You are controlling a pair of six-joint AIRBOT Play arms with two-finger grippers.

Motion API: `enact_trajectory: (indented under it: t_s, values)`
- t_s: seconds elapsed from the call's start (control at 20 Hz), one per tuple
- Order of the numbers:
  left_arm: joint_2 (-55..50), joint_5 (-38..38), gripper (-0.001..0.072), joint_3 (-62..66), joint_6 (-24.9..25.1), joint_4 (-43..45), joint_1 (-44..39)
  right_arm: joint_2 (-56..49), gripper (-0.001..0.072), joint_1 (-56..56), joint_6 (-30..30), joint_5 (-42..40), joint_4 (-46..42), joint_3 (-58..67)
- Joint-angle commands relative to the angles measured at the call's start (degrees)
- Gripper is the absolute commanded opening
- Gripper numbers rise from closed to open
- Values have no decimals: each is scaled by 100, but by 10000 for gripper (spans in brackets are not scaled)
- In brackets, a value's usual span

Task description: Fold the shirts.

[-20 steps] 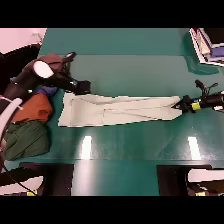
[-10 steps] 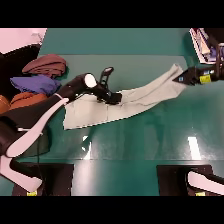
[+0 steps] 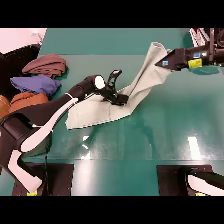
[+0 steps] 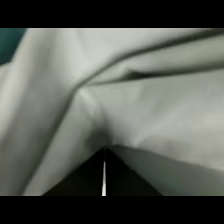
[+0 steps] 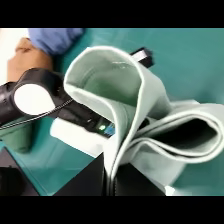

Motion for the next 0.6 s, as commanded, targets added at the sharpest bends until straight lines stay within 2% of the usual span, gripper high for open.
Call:
enact_trajectory:
  t_s: [0.0, 0.25, 0.45, 0.5, 0.55]
  values:
    - [442, -227, 25, 146, 20, 271, 472, 7, 14, 599, 37, -439, 92, 55]
    - [2157, -623, 26, 146, 17, 1534, 1943, -474, 15, 1956, 20, -1276, 118, 57]
    - [3329, -695, 26, 146, 22, 2105, 3073, -1499, 18, 3324, -610, -2575, 885, 63]
    - [3515, -737, 26, 144, 22, 2133, 3289, -1805, 92, 3582, -920, -2793, 981, 168]
    - [3657, -809, 26, 146, 22, 2133, 3499, -2105, 266, 3768, -1209, -2846, 988, 400]
